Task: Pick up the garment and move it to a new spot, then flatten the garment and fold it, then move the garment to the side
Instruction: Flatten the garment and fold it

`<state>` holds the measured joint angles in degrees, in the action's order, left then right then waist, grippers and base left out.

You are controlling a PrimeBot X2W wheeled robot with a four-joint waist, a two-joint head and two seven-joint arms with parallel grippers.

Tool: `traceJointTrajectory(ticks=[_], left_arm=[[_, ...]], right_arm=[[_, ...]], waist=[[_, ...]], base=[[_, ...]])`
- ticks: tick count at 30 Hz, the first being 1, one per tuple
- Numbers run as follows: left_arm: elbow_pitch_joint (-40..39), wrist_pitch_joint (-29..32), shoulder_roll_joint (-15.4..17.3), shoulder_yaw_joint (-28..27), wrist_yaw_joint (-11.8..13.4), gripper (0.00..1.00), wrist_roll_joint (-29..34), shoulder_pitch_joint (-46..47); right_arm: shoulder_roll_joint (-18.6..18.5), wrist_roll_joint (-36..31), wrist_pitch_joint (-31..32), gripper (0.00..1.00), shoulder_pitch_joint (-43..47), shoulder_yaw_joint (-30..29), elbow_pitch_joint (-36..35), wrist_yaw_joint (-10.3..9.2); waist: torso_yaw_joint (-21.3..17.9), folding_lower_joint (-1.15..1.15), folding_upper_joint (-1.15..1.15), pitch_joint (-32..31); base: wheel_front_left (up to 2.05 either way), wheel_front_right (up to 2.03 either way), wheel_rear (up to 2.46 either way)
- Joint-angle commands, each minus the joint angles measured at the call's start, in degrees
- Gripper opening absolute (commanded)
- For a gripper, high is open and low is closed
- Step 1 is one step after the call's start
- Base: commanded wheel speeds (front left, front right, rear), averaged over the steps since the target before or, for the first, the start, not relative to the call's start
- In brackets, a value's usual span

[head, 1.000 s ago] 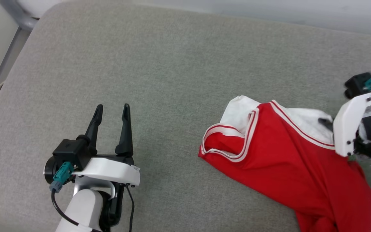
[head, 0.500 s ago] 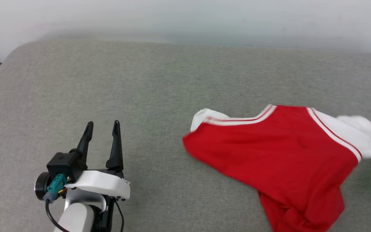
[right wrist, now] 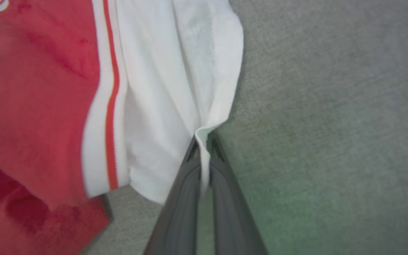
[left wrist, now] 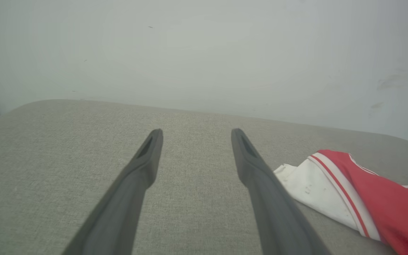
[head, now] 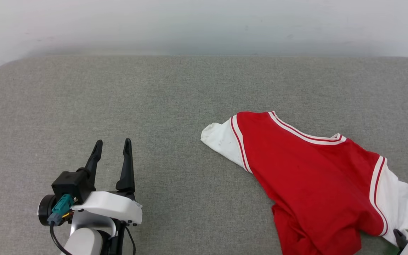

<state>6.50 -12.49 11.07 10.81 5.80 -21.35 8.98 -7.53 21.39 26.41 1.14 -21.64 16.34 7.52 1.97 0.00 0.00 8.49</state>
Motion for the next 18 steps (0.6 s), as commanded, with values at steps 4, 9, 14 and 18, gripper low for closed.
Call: traceJointTrajectory(ticks=[4,9,14,18], left_arm=[[0.2,0.1,0.3,0.5,0.3,1.00,-0.4,-0.5],[0.6,0.5,0.4,0.6,0.2,1.00,-0.5,-0.9],[1.2,0.7,0.7,0.6,0.3,1.00,-1.0,-1.9],[1.3,1.4,1.1,0.6,0.7,1.00,-1.3,-2.8]], right_arm=[[2.6,-2.4,-4.4,1.00,-0.4,-1.0,-1.6,-0.05],[2.9,-4.3,-10.8,1.00,-1.7,-1.3,-4.2,-0.06],[3.4,-6.1,-17.5,1.00,-1.6,0.3,-7.4,-0.05],[3.9,-7.1,-21.5,1.00,0.1,2.2,-11.0,-0.06]], waist=[[0.2,0.00,0.00,-0.5],[0.5,0.00,0.00,-1.4],[0.8,0.00,0.00,-3.5],[1.1,0.00,0.00,-4.9]], base=[[0.00,0.00,0.00],[0.00,0.00,0.00],[0.00,0.00,0.00],[0.00,0.00,0.00]])
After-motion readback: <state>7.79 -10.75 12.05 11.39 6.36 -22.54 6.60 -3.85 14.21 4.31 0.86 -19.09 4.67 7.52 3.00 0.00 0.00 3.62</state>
